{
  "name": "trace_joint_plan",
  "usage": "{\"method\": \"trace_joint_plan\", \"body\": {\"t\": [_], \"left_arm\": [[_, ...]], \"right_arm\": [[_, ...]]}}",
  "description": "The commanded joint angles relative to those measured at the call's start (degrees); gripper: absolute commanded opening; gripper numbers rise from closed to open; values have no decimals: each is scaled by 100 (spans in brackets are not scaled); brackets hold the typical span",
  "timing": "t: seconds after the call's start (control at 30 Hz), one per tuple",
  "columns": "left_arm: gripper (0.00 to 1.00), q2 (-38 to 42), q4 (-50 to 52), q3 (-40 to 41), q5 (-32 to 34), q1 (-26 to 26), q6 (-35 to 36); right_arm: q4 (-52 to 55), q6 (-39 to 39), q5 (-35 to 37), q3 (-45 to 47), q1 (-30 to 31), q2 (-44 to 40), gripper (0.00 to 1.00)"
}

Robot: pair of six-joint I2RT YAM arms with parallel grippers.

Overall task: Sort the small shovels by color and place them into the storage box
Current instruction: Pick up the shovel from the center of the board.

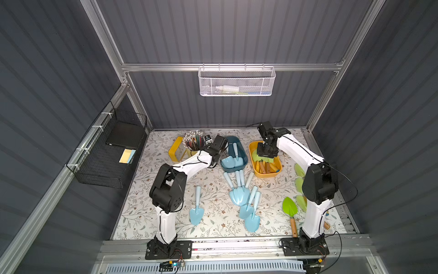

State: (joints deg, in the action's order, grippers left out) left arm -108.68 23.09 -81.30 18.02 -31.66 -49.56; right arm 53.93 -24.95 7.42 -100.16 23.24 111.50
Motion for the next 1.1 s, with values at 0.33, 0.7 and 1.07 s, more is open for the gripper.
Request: {"method": "trace_joint_plan", "body": {"t": [0.33, 0.7, 1.07], "left_arm": [[94, 2019, 1416, 2557, -833, 28, -550], [96, 2175, 1745, 2835, -818, 28, -586], [88, 1428, 1760, 2892, -1542, 28, -184]], "right_arm": [[-131, -74, -1000, 178, -35, -164, 38], [-324, -98, -1387, 555, -65, -374, 36], [-521, -181, -1800, 709, -318, -1038, 35]]}}
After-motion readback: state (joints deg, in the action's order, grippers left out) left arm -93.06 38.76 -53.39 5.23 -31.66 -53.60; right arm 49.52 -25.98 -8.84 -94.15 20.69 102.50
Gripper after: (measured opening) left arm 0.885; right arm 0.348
